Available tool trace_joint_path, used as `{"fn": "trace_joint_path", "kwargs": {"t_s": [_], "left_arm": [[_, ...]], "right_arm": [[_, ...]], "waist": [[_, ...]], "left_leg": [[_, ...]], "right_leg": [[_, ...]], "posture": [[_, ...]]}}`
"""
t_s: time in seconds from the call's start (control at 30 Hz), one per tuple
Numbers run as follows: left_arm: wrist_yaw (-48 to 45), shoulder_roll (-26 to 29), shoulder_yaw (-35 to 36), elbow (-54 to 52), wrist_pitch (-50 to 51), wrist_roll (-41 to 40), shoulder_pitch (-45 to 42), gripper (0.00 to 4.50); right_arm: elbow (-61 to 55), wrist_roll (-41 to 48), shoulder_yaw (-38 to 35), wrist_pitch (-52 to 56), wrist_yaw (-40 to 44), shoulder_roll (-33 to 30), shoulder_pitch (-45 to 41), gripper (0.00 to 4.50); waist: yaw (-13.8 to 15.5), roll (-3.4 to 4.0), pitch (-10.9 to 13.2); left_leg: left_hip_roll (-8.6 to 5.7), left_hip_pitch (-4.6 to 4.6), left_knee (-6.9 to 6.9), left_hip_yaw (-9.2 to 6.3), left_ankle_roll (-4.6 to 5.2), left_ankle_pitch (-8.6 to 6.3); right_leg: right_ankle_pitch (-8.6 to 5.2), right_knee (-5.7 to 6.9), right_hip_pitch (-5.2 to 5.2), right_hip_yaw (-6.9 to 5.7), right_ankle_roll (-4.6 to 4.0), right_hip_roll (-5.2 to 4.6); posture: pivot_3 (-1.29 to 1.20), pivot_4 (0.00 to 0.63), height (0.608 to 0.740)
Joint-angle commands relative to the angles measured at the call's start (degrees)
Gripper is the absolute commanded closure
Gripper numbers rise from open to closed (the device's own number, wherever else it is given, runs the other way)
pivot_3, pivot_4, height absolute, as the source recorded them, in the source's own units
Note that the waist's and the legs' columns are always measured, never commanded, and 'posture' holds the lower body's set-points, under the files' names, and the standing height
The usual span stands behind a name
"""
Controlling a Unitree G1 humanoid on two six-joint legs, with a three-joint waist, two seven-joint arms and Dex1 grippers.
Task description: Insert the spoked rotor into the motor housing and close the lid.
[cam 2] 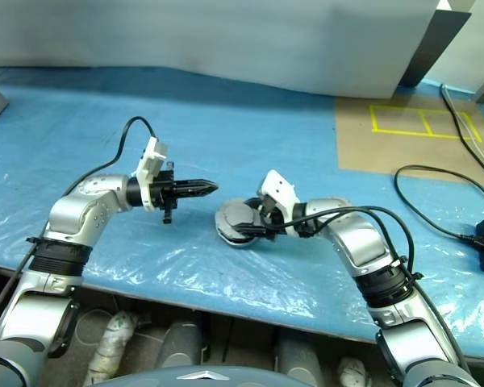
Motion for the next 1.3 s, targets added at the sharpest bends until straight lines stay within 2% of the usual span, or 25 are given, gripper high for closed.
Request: {"fn": "trace_joint_path", "kwargs": {"t_s": [0.03, 0.17, 0.33, 0.43, 0.63, 0.73, 1.03, 1.3], "left_arm": [[0.03, -0.18, 0.68, -0.72, -1.20, 0.15, -0.70, 4.50], [0.09, -0.44, 0.60, -0.32, -1.56, 0.31, -0.63, 4.50], [0.03, -0.38, 0.80, 0.62, -1.96, 0.47, -0.95, 4.50], [0.10, -0.29, 0.90, 0.83, -2.03, 0.50, -0.98, 4.50], [-0.12, -0.05, 0.84, 1.57, -2.38, 0.67, -1.11, 4.50], [0.00, -0.38, 0.72, 2.14, -2.63, 0.88, -1.50, 4.50], [0.42, -1.39, 0.66, 2.25, -2.77, 1.41, -1.50, 4.50], [0.53, -1.07, 1.04, 2.87, -2.87, 1.65, -1.83, 4.50]], "right_arm": [[-2.56, 0.35, -1.05, -0.29, -0.08, -0.27, -1.16, 1.53], [2.58, -4.39, 1.68, -4.02, -0.74, -0.94, 0.01, 1.53], [7.97, -7.88, 3.15, -7.01, -3.14, 1.58, 1.11, 1.53], [9.09, -6.69, 1.40, -5.55, -4.70, 4.37, 0.45, 1.53], [5.28, -2.02, -1.46, 0.53, -3.28, 5.86, -1.42, 1.53], [4.72, 3.50, -5.90, 5.79, -3.79, 8.54, -4.18, 1.53], [8.69, -5.69, 2.72, 1.42, -7.17, 9.17, -4.41, 1.53], [12.39, -9.15, 4.18, -0.88, -8.71, 9.44, -2.70, 1.53]], "waist": [[0.00, 0.00, 0.00], [0.06, 0.00, 0.00], [-0.22, -0.01, -0.01], [-0.61, -0.01, -0.01], [-0.88, -0.01, -0.01], [-1.04, 0.00, 0.00], [-1.02, 0.00, 0.00], [-1.34, -0.01, 0.00]], "left_leg": [[0.00, -0.01, -0.01, 0.00, 0.00, 0.00], [0.00, -0.02, -0.05, -0.02, -0.01, 0.00], [0.00, 0.03, -0.04, -0.02, -0.01, 0.00], [0.01, 0.22, -0.03, 0.00, -0.01, 0.00], [0.00, 0.29, 0.05, 0.00, 0.00, 0.00], [0.00, 0.25, 0.02, 0.01, 0.00, 0.00], [0.00, -0.03, -0.09, -0.03, -0.01, 0.01], [0.00, 0.23, -0.08, -0.02, -0.02, 0.00]], "right_leg": [[0.00, 0.00, 0.00, 0.00, 0.00, 0.00], [0.00, -0.01, 0.00, -0.04, 0.00, 0.00], [0.00, 0.02, 0.01, -0.03, 0.00, 0.00], [0.00, 0.04, 0.13, 0.02, -0.01, 0.01], [0.00, 0.03, 0.24, 0.08, -0.02, 0.00], [0.00, 0.01, 0.19, 0.07, -0.02, 0.01], [0.03, 0.00, -0.01, -0.08, 0.02, 0.01], [0.01, 0.01, 0.18, -0.02, -0.02, 0.00]], "posture": [[0.00, 0.150, 0.740], [0.00, 0.150, 0.740], [0.00, 0.150, 0.740], [0.00, 0.150, 0.740], [0.00, 0.150, 0.740], [0.00, 0.150, 0.740], [0.00, 0.150, 0.740], [0.00, 0.150, 0.740]]}}
